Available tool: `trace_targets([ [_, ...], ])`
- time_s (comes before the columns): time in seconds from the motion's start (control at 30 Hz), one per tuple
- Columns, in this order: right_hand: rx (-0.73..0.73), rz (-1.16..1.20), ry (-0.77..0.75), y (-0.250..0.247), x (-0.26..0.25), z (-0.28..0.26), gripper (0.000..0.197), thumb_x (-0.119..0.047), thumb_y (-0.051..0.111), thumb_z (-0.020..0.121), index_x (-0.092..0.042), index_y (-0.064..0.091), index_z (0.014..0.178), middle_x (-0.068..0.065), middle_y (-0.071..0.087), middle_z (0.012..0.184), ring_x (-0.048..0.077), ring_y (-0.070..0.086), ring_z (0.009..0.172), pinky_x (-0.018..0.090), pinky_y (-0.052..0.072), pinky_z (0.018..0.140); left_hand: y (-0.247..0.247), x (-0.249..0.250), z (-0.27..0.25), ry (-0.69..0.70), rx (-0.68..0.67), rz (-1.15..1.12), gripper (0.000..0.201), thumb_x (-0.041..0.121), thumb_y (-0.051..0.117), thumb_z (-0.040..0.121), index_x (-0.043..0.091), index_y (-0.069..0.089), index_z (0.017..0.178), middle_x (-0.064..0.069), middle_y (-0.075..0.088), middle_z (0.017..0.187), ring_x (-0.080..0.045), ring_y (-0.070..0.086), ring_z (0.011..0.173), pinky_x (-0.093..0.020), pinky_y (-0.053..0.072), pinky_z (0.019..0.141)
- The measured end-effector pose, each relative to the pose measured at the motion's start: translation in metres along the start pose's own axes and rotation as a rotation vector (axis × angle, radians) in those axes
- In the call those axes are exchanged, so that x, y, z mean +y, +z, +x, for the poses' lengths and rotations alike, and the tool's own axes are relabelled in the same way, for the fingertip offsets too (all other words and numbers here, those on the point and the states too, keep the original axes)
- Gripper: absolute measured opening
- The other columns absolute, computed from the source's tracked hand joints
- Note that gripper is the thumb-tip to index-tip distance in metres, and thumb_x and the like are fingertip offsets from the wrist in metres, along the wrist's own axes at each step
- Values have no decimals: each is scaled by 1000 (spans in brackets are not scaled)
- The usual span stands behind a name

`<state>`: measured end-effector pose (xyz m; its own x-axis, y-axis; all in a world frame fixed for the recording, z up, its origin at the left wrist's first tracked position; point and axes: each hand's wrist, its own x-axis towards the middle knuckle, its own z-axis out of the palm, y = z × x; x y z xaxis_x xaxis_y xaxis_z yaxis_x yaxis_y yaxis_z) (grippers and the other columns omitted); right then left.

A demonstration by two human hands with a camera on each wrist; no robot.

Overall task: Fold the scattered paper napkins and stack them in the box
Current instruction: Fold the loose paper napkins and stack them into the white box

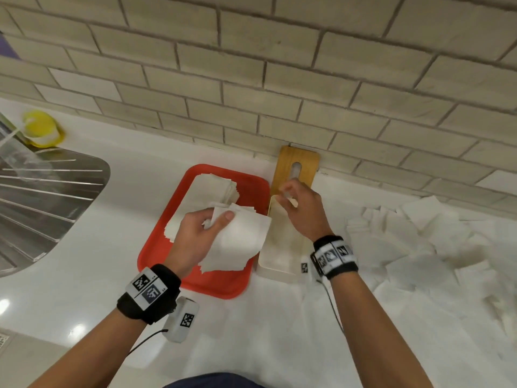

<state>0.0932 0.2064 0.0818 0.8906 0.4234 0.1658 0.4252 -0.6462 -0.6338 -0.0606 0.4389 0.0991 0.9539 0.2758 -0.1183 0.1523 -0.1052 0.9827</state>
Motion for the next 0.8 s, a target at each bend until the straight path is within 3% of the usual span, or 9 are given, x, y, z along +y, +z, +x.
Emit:
trace_targets([
  [0.07,1,300,-30,-18,-45,-16,12,-36,68,105,-28,70,114,-16,72,121,0,67,115,19,54,93,7,7,3,51,-2,8,22,38,76,97,22,84,109,8,82,107,-14,77,101,-47,63,92],
  [0.13,-127,264,-99,-27,-75,-30,17,-46,76,97,-35,73,109,-20,66,125,-3,61,121,12,47,97,17,13,7,148,1,36,19,36,80,94,19,84,102,7,81,97,-14,76,93,-42,61,86],
  [0.2,-161,170,-104,-30,-80,-37,25,-50,86,87,-37,72,102,-21,61,126,-7,57,120,6,41,94,28,19,10,225,15,43,18,36,81,92,20,80,83,9,70,74,-13,62,70,-38,49,69],
  [0.3,-70,200,-25,-42,-65,-42,27,-49,89,83,-38,69,97,-17,61,121,-3,62,111,10,46,91,41,23,13,256,42,-10,31,26,82,93,29,68,66,13,52,60,-5,45,62,-27,39,64],
  [0.4,-102,324,94,-54,-51,-53,23,-38,92,83,-30,74,96,-14,71,113,4,72,103,25,59,89,42,23,15,243,69,-105,28,38,83,91,13,76,81,-11,70,80,-27,65,80,-45,53,73],
  [0.47,-132,461,159,-58,-42,-59,16,-23,92,85,-19,78,93,-7,79,102,11,77,94,29,61,89,42,21,17,241,113,-138,36,40,81,92,5,76,87,-16,72,89,-32,68,89,-51,56,80],
  [0.57,-50,615,173,-58,-33,-63,11,-12,88,88,-10,80,94,3,81,96,20,77,91,28,59,89,41,23,18,217,122,-114,29,36,76,96,17,73,74,-6,66,75,-23,61,76,-47,51,71],
  [0.67,99,675,243,-56,-27,-60,22,-14,93,83,-6,76,93,4,78,97,12,72,83,22,57,84,36,29,19,255,198,-60,44,26,74,99,31,62,57,16,50,59,-2,48,62,-18,40,64],
  [0.8,98,492,354,-43,3,-40,32,-20,95,81,-17,71,101,-7,73,111,5,72,93,18,57,84,12,31,27,276,291,-51,32,30,75,98,32,70,67,19,59,65,-2,53,69,-22,44,68],
])
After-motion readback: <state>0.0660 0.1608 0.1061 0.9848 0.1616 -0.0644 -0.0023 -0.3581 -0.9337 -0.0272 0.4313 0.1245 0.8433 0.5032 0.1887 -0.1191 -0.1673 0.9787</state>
